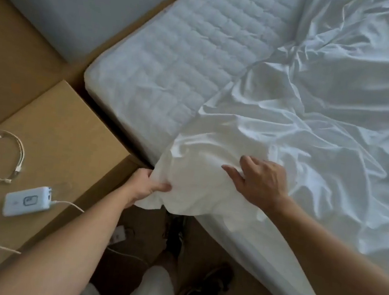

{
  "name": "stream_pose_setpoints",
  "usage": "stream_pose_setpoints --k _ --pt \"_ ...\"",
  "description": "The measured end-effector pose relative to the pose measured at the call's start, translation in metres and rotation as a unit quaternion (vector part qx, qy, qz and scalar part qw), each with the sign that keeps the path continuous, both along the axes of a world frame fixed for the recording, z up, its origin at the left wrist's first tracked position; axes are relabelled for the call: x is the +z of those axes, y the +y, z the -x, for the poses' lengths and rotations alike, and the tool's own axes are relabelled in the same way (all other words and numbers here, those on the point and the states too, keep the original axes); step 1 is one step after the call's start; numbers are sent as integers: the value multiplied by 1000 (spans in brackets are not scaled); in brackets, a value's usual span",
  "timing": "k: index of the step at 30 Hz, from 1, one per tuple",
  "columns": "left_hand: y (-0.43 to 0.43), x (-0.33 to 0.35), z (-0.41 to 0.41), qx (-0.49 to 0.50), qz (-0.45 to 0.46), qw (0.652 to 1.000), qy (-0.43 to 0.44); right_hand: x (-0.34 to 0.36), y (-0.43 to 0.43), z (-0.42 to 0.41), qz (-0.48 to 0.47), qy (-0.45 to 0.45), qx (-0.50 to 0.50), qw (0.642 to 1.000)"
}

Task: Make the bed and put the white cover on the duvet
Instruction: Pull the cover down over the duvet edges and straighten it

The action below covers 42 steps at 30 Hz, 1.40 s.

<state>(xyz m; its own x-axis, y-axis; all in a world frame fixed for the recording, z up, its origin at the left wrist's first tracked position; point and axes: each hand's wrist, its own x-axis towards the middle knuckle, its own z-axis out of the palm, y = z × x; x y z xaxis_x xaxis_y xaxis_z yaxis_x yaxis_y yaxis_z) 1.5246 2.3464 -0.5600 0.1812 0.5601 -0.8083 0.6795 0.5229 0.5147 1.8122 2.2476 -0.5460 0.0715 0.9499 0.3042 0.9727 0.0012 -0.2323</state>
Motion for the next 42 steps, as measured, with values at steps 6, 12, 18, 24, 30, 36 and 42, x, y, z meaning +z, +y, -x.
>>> stream_pose_setpoints --k 6,12,18,24,30,36,42 --pt "-33 -34 6 309 -124 942 35 9 -9 -5 -139 41 -86 986" --pt "-63 -38 -51 254 -220 933 127 -35 -38 0 114 2 -133 985" --pt "-133 -31 -142 402 142 900 -90 -25 -79 -49 235 4 -302 924" --pt "-152 -35 -176 443 188 865 -139 -13 -107 -132 287 65 -272 916" --pt "-156 -9 -217 514 61 845 -137 -15 -144 -213 305 85 -291 903" --pt "-178 -6 -252 577 74 802 -132 -14 -208 -260 479 6 -188 857" --pt "-198 -13 -281 631 32 761 -148 23 -150 -241 376 -68 -68 922"
